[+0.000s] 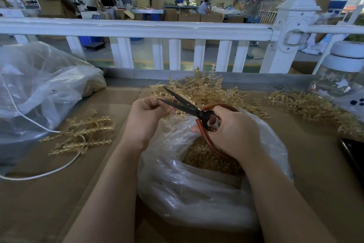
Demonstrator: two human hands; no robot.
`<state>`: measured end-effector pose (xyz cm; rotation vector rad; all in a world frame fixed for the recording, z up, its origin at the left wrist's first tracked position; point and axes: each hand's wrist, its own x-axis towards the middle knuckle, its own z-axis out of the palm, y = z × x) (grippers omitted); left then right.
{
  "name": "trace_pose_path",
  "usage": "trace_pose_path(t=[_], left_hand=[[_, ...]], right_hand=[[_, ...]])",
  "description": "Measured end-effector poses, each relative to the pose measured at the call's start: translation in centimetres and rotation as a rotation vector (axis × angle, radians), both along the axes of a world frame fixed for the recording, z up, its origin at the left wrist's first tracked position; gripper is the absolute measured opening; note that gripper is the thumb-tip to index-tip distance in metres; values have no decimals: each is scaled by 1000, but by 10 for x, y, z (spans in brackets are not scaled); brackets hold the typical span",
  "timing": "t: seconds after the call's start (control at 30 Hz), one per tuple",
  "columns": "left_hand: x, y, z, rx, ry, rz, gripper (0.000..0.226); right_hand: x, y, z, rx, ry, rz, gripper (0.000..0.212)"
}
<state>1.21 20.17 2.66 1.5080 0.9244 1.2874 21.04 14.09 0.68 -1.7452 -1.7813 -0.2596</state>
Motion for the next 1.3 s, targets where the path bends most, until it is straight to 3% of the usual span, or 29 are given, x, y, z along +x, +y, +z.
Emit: trace_pose_path(t=[0.1, 0.2, 0.53, 0.73, 0.83, 0.93, 1.07, 1.23, 1.3], left_hand=[[1, 1, -2, -21, -24, 14, 8], [-1, 2, -2, -20, -24, 24, 7], [-2, 1, 1, -11, 0, 11, 24], [-2, 3, -1, -102, 19, 73, 18], [1, 1, -1, -90, 90, -10, 7], [9, -5, 0, -69, 141, -158, 12], [20, -11, -2, -38, 180, -264, 14], [21, -10, -3, -91, 26, -184, 10], [22, -9, -5, -85, 42, -87, 24]], right_hand=[[2, 2, -1, -34, -9, -16, 83], [3, 3, -1, -52, -7, -16, 85], [-1, -1, 0, 44, -21, 22, 52], [-1, -2, -2, 153, 21, -18, 55], [-3, 2, -4, 122, 198, -17, 48], [-4, 7, -3, 3, 534, 53, 40], [-5, 9, 2, -101, 780, 152, 18], [-7, 7, 7, -81, 981, 157, 10], [-7, 5, 8, -62, 1048, 175, 10]])
